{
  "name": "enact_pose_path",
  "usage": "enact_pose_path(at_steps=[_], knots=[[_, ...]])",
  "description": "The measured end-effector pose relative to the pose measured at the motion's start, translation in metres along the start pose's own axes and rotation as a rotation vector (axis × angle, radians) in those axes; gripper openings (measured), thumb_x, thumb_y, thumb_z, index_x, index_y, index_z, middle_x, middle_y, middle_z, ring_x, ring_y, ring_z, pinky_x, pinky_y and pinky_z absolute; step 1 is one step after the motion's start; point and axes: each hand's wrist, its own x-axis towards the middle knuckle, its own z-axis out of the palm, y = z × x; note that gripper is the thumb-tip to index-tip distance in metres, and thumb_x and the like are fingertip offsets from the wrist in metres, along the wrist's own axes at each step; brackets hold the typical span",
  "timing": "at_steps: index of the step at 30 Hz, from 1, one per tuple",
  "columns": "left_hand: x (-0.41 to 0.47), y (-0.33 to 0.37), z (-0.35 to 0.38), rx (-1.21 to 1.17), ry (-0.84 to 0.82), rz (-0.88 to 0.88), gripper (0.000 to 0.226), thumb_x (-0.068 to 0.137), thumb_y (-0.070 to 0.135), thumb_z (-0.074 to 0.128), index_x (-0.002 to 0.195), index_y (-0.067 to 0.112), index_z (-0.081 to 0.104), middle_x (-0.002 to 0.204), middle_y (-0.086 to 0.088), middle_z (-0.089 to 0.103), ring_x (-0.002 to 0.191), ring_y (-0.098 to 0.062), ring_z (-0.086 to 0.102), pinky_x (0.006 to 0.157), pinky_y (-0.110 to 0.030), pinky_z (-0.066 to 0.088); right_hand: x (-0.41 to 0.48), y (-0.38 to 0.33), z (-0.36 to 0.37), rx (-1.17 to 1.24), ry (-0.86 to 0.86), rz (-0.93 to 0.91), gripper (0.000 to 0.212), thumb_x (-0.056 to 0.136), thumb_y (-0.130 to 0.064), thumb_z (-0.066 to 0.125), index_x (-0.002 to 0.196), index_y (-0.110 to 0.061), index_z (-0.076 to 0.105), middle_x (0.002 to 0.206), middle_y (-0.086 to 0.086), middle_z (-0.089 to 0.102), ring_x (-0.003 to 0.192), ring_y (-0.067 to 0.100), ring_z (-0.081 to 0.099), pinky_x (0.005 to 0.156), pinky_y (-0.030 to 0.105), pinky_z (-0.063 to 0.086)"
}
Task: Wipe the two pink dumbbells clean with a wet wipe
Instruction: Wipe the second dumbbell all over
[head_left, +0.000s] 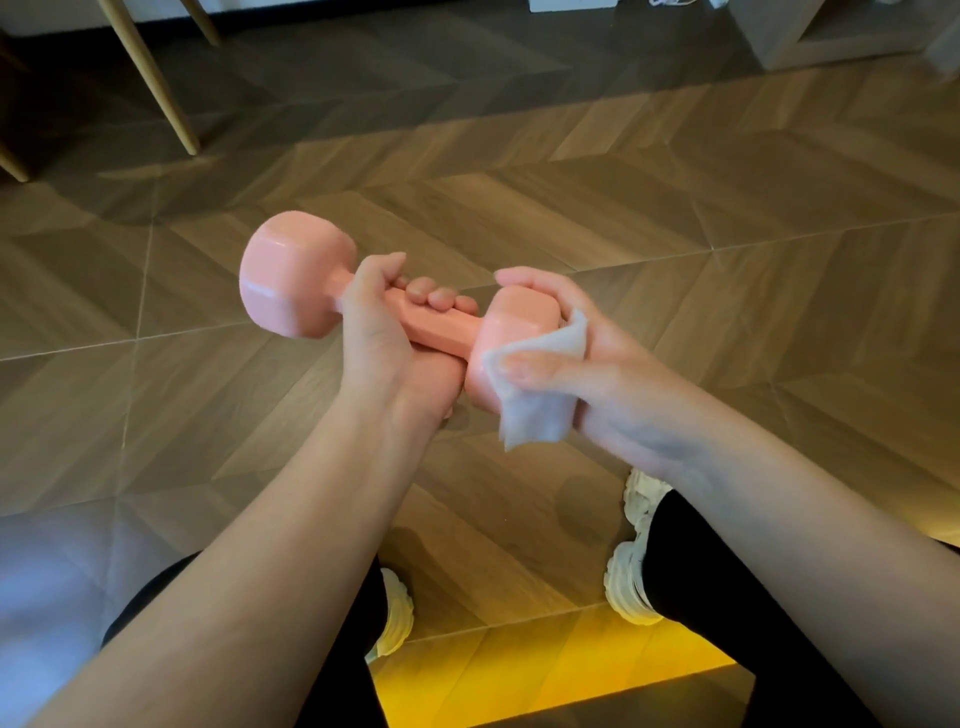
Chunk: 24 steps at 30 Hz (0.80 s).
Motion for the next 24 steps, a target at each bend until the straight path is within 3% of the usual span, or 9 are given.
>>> enact_pose_path(at_steps=[3,6,9,11,14,17,19,22,24], knots=[[-0.001,-0.001,-0.002,0.012,-0.001,0.002,0.033,0.088,0.013,0.055,0.061,0.017,0.037,0.049,0.005,0.035,0.04,-0.012,0.036,0.051,-0.025,0.041,0.002,0.007,0.009,-0.044,0.111,-0.042,0.058,0.067,-0.014,0.08,0.117,-0.038,0.059,0.115,0.001,0.064,0.091,0.012,0.067,0.078,0.031,0.057],[-0.002,-0.003,-0.001,0.026,-0.022,-0.015,0.032,0.088,0.013,0.057,0.064,0.017,0.036,0.049,0.003,0.037,0.041,-0.013,0.039,0.05,-0.022,0.043,0.006,0.012,0.013,-0.047,0.245,-0.064,0.038,0.077,-0.027,0.079,0.109,-0.034,0.061,0.11,-0.001,0.071,0.087,0.01,0.071,0.067,0.03,0.058],[-0.002,-0.004,0.003,0.036,-0.051,-0.019,0.031,0.088,0.012,0.056,0.064,0.017,0.037,0.049,0.003,0.037,0.042,-0.014,0.039,0.051,-0.022,0.043,0.005,0.007,0.006,0.068,0.203,-0.083,0.029,0.083,-0.029,0.066,0.111,-0.026,0.061,0.111,-0.002,0.068,0.087,0.006,0.071,0.063,0.026,0.057],[-0.001,-0.003,0.004,0.031,-0.07,-0.008,0.031,0.088,0.012,0.055,0.062,0.016,0.039,0.05,0.002,0.038,0.044,-0.015,0.04,0.056,-0.026,0.043,0.003,0.003,-0.001,0.075,0.115,-0.076,0.033,0.084,-0.025,0.062,0.118,-0.027,0.061,0.106,-0.008,0.067,0.093,0.005,0.068,0.073,0.026,0.056],[0.0,-0.003,0.003,0.037,-0.062,0.007,0.035,0.088,0.011,0.056,0.055,0.014,0.045,0.053,0.0,0.044,0.048,-0.016,0.046,0.064,-0.029,0.046,0.0,0.003,-0.007,0.039,0.037,-0.106,0.043,0.082,-0.017,0.068,0.123,-0.028,0.062,0.113,-0.006,0.067,0.093,0.012,0.071,0.073,0.024,0.056],[0.001,-0.004,0.0,-0.001,-0.03,-0.006,0.033,0.088,0.013,0.055,0.058,0.016,0.041,0.05,0.003,0.038,0.043,-0.015,0.04,0.057,-0.028,0.041,0.004,0.008,-0.006,0.013,0.107,-0.048,0.063,0.074,-0.019,0.076,0.132,-0.031,0.055,0.127,0.0,0.064,0.105,0.016,0.07,0.078,0.029,0.057],[0.001,-0.004,-0.001,-0.002,-0.035,0.012,0.031,0.087,0.015,0.053,0.06,0.017,0.037,0.05,0.004,0.034,0.042,-0.014,0.036,0.054,-0.026,0.039,0.006,0.01,-0.004,0.065,0.083,0.076,0.071,0.074,-0.025,0.078,0.138,-0.025,0.047,0.125,0.006,0.068,0.105,0.023,0.071,0.083,0.039,0.058],[0.002,-0.003,-0.001,0.026,-0.056,0.055,0.032,0.087,0.016,0.053,0.06,0.017,0.037,0.049,0.004,0.034,0.042,-0.014,0.037,0.051,-0.024,0.041,0.008,0.013,0.002,0.055,0.118,0.126,0.066,0.073,-0.031,0.079,0.132,-0.026,0.049,0.122,0.006,0.07,0.108,0.026,0.07,0.093,0.049,0.056],[0.003,-0.003,0.0,0.01,-0.063,0.039,0.032,0.087,0.016,0.056,0.06,0.017,0.038,0.05,0.004,0.037,0.043,-0.014,0.039,0.052,-0.024,0.043,0.01,0.014,0.004,0.037,0.155,0.07,0.053,0.078,-0.04,0.074,0.126,-0.028,0.054,0.12,0.004,0.071,0.103,0.02,0.071,0.078,0.043,0.061]])
